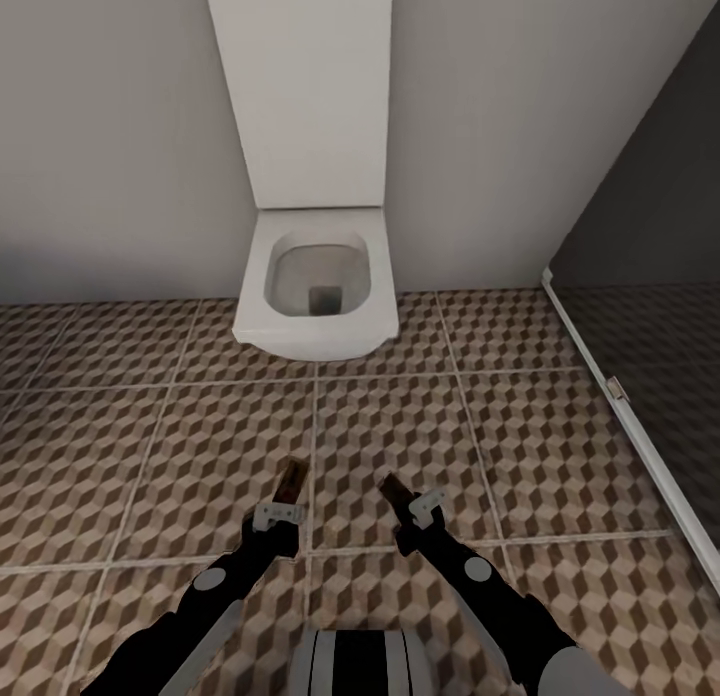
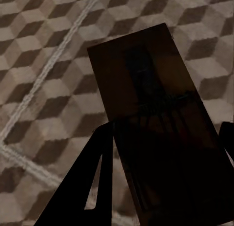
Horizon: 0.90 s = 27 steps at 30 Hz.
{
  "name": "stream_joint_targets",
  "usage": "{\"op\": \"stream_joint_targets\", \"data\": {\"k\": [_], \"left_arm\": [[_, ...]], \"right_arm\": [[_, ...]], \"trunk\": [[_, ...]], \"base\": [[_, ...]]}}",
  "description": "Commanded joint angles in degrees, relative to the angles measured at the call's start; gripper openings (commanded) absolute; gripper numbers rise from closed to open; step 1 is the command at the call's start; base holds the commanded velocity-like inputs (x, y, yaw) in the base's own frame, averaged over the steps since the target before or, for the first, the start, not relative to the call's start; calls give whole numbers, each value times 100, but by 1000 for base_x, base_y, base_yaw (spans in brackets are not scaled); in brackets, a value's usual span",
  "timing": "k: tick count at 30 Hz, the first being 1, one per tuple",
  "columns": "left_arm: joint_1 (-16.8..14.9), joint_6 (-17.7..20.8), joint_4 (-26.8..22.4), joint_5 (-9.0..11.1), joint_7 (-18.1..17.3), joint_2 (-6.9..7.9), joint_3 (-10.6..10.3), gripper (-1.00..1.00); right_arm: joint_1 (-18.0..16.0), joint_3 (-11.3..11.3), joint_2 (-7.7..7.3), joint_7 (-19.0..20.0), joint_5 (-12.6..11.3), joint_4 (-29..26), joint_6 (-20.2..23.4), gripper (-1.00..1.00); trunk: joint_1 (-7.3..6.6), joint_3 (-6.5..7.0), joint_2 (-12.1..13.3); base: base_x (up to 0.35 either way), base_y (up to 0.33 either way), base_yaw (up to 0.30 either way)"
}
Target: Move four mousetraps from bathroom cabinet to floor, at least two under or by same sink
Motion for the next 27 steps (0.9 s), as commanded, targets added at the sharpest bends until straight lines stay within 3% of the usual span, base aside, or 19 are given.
{"op": "stream_joint_targets", "data": {"k": [1,27], "left_arm": [[-5,16,-5,35,49,7,-22,-100],[-5,17,97,35,49,-2,-13,-100]], "right_arm": [[-4,22,-6,5,-59,2,-15,-100],[-4,22,11,-158,-59,2,13,-100]], "trunk": [[2,-4,-1],[2,-4,-1]], "base": [[305,134,0],[328,45,0]]}}
